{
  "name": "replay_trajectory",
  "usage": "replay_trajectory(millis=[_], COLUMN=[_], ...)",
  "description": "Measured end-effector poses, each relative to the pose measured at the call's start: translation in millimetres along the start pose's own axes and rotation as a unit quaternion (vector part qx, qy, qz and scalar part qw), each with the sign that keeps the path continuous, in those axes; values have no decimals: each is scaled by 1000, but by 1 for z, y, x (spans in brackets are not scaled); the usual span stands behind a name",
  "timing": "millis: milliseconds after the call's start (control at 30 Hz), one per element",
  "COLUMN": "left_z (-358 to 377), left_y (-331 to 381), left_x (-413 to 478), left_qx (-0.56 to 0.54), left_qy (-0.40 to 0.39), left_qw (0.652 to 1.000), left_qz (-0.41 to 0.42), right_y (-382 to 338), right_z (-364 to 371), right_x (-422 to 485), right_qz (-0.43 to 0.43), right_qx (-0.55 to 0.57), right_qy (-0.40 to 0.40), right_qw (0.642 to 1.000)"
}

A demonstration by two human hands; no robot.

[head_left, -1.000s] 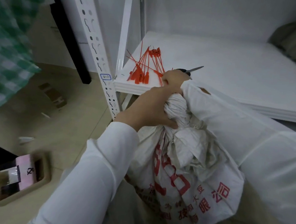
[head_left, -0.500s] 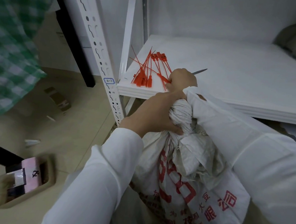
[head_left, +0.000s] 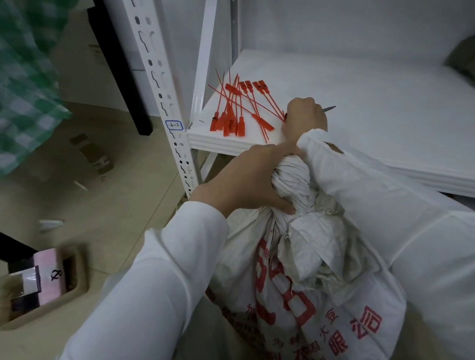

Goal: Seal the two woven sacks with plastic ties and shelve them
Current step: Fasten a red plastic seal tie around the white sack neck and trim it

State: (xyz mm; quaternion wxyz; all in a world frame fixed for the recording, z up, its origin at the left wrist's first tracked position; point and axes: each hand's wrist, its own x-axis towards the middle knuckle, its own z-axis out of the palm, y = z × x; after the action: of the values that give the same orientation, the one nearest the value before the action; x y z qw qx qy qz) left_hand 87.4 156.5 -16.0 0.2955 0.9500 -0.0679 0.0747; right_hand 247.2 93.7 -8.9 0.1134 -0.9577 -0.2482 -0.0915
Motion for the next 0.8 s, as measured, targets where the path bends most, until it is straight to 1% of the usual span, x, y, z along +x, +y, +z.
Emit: replay_trajectory(millis=[67,167,267,367,433,467,533,600,633,700,800], left_z=[0,0,0,3,5,5,7,9,11,15,24], left_y=[1,4,5,7,10,12,20,33,39,51,65], left_x=[1,1,2,3,3,2,0,-3,-6,-12,-22], left_qx=[0,-2,-3,-4,1,4,13,19,17,15,-10], left_qy=[-2,-3,-3,4,12,18,34,56,66,84,91], left_qw=[1000,1000,1000,999,999,998,995,991,988,983,978], left_qz=[5,9,14,34,53,65,92,120,135,163,185], right_y=[5,14,29,46,53,57,67,76,78,86,94], right_z=[-7,-20,-32,-46,-54,-57,-58,-57,-57,-55,-60], right_x=[-2,-5,-8,-22,-45,-59,-87,-115,-128,-149,-176], right_qz=[14,37,89,116,125,132,137,133,126,113,117], right_qx=[11,32,129,282,392,430,476,531,543,542,569], right_qy=[11,6,28,44,36,29,12,-25,-44,-58,-80], right_qw=[1000,999,987,951,910,893,869,836,829,831,810])
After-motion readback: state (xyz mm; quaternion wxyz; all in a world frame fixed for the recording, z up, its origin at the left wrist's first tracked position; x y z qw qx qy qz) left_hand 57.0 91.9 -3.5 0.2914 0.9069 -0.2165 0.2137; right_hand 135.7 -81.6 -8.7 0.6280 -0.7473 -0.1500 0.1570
